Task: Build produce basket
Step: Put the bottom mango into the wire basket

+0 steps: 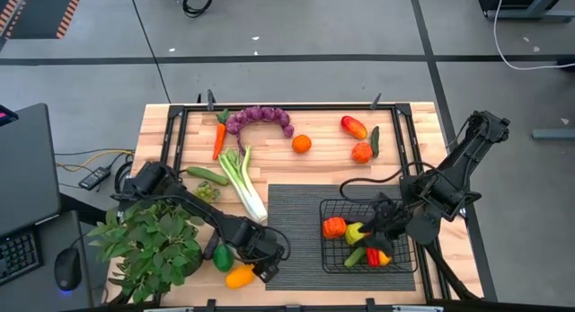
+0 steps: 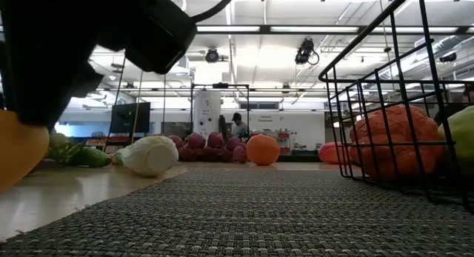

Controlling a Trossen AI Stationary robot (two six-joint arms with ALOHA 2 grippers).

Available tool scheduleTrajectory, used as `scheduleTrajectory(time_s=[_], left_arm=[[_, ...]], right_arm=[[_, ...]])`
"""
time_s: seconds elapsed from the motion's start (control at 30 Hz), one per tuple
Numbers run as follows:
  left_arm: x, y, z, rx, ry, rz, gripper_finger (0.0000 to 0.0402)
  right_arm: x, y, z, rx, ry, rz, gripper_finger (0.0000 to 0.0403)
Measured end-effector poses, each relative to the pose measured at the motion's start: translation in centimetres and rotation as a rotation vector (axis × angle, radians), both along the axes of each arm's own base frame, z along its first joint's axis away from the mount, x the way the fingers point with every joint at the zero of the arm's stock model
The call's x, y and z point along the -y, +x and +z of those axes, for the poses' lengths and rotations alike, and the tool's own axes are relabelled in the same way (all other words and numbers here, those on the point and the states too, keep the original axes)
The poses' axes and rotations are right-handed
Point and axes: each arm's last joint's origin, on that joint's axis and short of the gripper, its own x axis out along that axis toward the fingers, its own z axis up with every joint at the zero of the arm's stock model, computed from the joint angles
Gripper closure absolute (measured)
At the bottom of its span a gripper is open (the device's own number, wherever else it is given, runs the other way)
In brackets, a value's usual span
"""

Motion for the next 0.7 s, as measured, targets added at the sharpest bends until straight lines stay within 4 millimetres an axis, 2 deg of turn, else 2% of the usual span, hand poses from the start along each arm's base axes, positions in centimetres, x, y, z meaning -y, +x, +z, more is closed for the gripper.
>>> scheduleTrajectory(time_s=[0.13, 0.3, 0.47, 0.6, 0.7], left_arm=[[-0.7, 0.6, 0.9, 0.028, -0.021, -0.066, 0.0187], [-1.3, 2.5, 3.5, 0.151, -0.049, -0.136, 0.0166], [-0.2, 3.2, 6.1, 0.301, -0.045, -0.272, 0.014], [0.9, 2.4, 6.0, 0.299, -0.03, -0.373, 0.01], [0.7, 1.6, 5.6, 0.233, 0.008, -0.414, 0.0065]], right_arm=[[0.0, 0.0, 0.0, -0.009, 0.007, 0.014, 0.0104], [0.1, -0.1, -0.1, -0.007, -0.014, -0.004, 0.0104], [0.1, -0.1, -0.1, -0.009, -0.007, -0.012, 0.0104], [0.1, -0.1, -0.1, -0.011, -0.001, -0.017, 0.0104], [0.1, -0.1, -0.1, -0.011, -0.001, -0.017, 0.0104]])
